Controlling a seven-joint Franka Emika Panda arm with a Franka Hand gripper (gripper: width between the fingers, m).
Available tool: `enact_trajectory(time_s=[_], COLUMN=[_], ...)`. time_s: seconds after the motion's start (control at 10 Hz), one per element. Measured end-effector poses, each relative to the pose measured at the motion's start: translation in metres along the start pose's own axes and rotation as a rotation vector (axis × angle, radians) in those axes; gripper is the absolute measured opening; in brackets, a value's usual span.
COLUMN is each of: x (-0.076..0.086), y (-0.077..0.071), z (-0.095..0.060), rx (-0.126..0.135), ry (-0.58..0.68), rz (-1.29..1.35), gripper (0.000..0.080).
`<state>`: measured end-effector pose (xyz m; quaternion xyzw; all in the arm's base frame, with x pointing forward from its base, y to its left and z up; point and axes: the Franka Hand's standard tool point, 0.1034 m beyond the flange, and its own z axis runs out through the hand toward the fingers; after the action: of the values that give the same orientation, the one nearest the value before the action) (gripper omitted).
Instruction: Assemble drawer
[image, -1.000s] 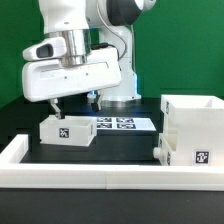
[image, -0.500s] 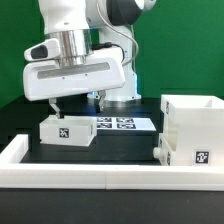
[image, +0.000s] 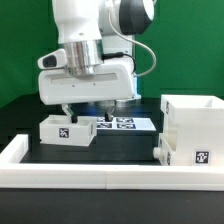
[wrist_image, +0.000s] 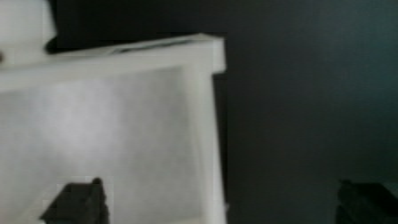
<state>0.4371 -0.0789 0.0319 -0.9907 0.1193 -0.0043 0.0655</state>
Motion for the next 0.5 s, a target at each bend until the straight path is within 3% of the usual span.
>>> enact_trajectory(time_s=[0.5], x=[-0.007], y=[0.005], z=[0.024], rx=[-0.021], ry=[0.022], rz=[-0.122], gripper=[0.0648])
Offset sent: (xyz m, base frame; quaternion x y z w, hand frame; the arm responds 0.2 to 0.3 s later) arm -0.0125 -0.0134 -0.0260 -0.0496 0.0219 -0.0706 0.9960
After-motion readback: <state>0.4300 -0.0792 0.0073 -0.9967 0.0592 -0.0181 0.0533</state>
